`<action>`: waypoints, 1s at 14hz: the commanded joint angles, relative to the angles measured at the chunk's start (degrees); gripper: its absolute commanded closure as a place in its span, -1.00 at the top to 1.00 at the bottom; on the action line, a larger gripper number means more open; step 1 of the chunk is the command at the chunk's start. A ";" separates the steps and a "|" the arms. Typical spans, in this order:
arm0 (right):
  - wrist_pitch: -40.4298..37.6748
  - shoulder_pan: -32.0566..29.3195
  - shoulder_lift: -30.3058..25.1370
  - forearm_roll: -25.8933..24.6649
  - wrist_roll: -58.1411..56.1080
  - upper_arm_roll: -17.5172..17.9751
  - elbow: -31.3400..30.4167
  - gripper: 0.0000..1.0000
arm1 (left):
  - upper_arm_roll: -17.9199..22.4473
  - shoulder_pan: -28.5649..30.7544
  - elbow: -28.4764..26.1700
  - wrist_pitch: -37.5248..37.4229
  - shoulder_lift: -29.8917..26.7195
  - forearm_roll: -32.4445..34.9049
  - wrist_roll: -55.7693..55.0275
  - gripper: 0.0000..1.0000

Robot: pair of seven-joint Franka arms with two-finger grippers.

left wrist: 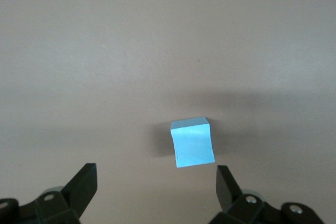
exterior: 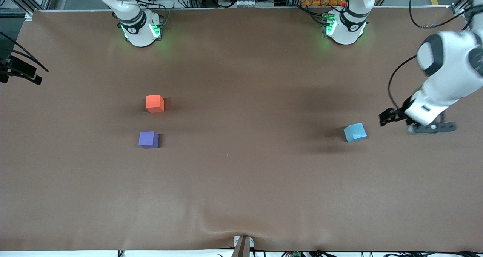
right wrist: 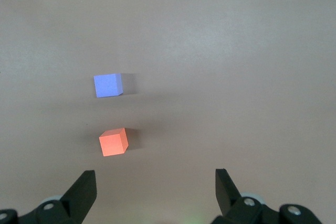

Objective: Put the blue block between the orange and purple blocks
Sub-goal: 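Reach the left gripper down to the light-blue block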

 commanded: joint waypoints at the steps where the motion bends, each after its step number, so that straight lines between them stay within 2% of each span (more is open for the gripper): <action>1: -0.67 0.28 0.27 -0.13 0.43 -0.07 0.90 1.00 | -0.78 0.40 -0.25 5.88 5.80 -0.16 0.75 1.00; 4: -0.67 0.28 0.27 -0.13 0.51 -0.07 0.90 1.00 | -2.26 -0.04 -0.34 9.42 11.78 -2.44 0.74 1.00; 6: -0.67 0.28 0.27 -0.13 0.51 -0.07 0.90 1.00 | -3.59 -0.04 -0.61 11.53 13.72 -2.98 0.74 1.00; 14: -0.67 0.28 0.62 -0.13 0.51 -0.07 0.81 1.00 | -3.50 1.98 -2.45 11.80 15.92 -2.89 1.18 1.00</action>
